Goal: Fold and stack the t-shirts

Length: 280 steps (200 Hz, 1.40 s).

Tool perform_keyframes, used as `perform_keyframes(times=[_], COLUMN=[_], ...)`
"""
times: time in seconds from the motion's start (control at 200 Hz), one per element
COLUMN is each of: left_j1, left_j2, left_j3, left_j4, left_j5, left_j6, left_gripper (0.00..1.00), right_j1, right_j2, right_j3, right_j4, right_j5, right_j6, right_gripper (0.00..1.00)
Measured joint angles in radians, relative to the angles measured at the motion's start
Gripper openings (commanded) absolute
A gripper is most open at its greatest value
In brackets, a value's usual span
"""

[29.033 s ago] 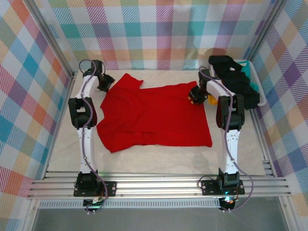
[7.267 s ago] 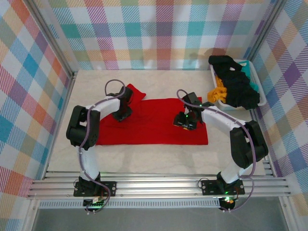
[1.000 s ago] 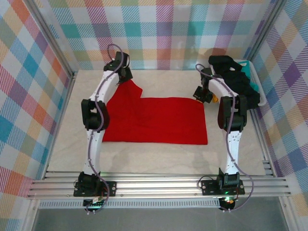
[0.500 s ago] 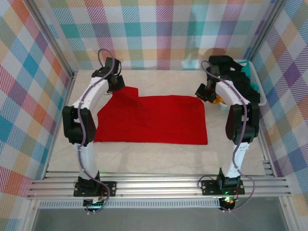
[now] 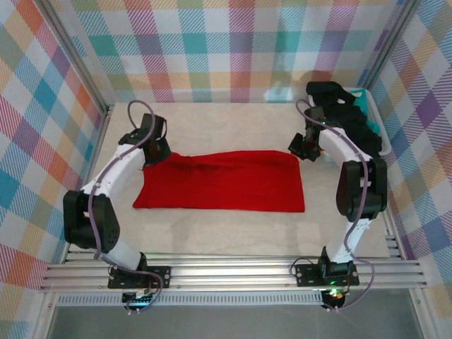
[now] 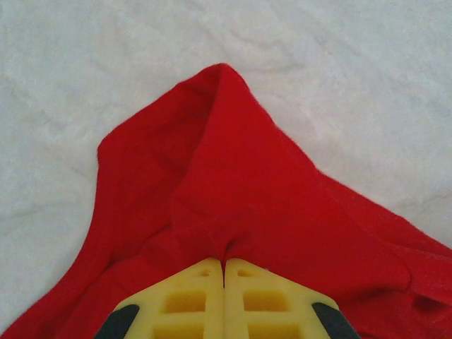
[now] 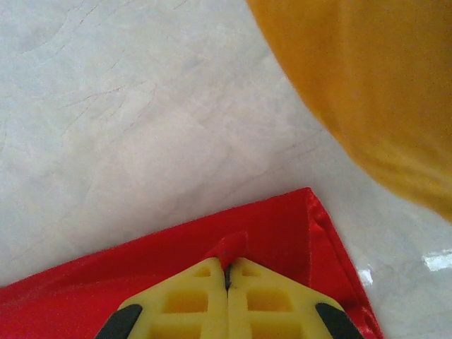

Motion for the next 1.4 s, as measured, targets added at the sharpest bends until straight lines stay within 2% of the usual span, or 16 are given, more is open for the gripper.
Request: perform_keyframes(times=[0.34,0.85,0.945,0.975,1.035,1.09,1.15,1.2,1.31,1.399], left_j1=[0.000,-0.023,-0.029,-0.029,-0.029,-0.029,-0.029,-0.029,-0.009,0.056], left_j2=[-0.100,-0.169,-0.162,-0.159,-0.154,-0.152,-0.153,-0.153,-0.148,-0.098], left_j3=[-0.209,-0.334,-0.347,-0.347,-0.346,-0.340,-0.319,-0.290,-0.190,-0.092], left_j4=[-0.003,-0.034,-0.039,-0.040,-0.045,-0.063,-0.087,-0.104,-0.117,-0.097], left_j5=[0.004,0.011,0.007,0.005,-0.004,-0.017,-0.034,-0.048,-0.060,-0.036], left_j6=[-0.172,-0.336,-0.355,-0.358,-0.371,-0.385,-0.388,-0.388,-0.379,-0.357], left_gripper=[0.00,0.00,0.14,0.27,0.45,0.52,0.55,0.56,0.53,0.49], right_j1=[0.000,0.004,0.016,0.020,0.026,0.029,0.030,0.032,0.035,0.044], right_j2=[-0.048,-0.045,-0.045,-0.045,-0.045,-0.045,-0.047,-0.053,-0.098,-0.160], right_j3=[-0.129,-0.143,-0.166,-0.176,-0.203,-0.225,-0.239,-0.242,-0.242,-0.241], right_j4=[0.019,0.022,0.027,0.030,0.034,0.033,0.029,0.023,0.017,0.018], right_j5=[0.001,0.030,0.032,0.036,0.046,0.058,0.068,0.077,0.103,0.118], right_j6=[-0.006,-0.034,-0.034,-0.034,-0.030,-0.027,-0.021,-0.021,-0.018,-0.011], right_gripper=[0.00,0.00,0.00,0.00,0.09,0.24,0.36,0.40,0.40,0.37])
